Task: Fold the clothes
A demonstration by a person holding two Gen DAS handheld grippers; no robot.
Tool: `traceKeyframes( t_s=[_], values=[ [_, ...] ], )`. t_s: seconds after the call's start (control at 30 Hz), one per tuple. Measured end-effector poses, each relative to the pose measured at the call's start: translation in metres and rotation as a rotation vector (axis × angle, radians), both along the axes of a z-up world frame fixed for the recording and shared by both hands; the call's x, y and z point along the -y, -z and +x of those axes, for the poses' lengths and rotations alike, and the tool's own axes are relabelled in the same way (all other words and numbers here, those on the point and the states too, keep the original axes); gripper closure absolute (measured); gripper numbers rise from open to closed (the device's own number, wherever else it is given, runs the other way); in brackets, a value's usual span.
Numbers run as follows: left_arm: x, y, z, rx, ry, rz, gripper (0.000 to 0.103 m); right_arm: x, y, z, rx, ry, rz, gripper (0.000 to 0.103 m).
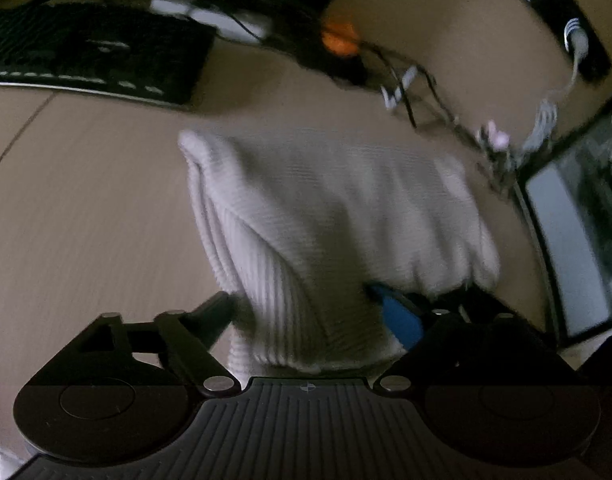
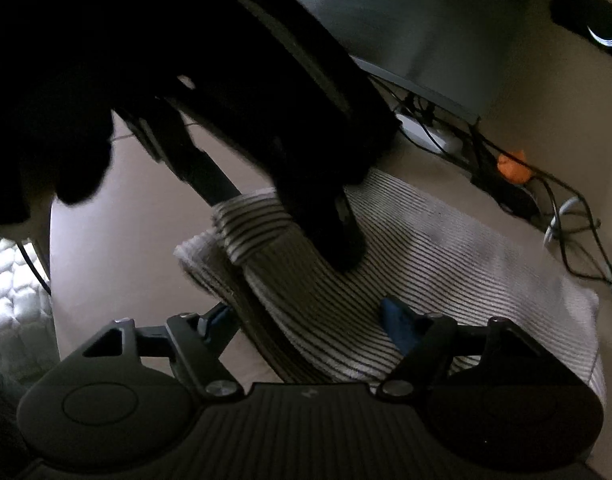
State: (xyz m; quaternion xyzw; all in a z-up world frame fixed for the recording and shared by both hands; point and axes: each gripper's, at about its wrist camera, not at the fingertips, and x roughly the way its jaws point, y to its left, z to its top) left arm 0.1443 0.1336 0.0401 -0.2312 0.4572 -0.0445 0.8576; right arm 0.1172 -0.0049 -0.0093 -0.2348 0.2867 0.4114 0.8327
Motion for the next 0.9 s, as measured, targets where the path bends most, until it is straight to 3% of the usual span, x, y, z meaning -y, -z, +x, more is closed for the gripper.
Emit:
traceKeyframes(
  t_s=[0.17,0.4,0.5,0.6,0.7,0.9],
  values=[
    [-0.037,0.003,-0.002,-0.02,-0.111,-0.06,0.009,0.006,-0.002,0.011,-0.069,0.035,0.044,0.029],
    [-0.027,0.022,0.008,-0.067,-0.056,-0.131,0.009,0.013,-0.005,0.029,-0.12,0.045,0.071,0.029],
    [-0.021,0.025,0.011,-0.08,-0.031,-0.209,0.01,0.012,-0.006,0.029,-0.129,0.049,0.082,0.029],
    [-0.016,0.015,0.015,-0.059,-0.004,-0.287,0.009,0.013,-0.011,0.01,-0.045,0.025,0.055,0.027],
    [-0.011,0.001,0.02,-0.045,0.017,-0.3,0.009,0.014,-0.015,-0.007,0.051,-0.026,0.048,0.01],
    [0.001,-0.007,0.029,-0.053,0.049,-0.249,0.009,-0.003,-0.006,-0.015,0.145,-0.065,0.005,0.01]
  ],
)
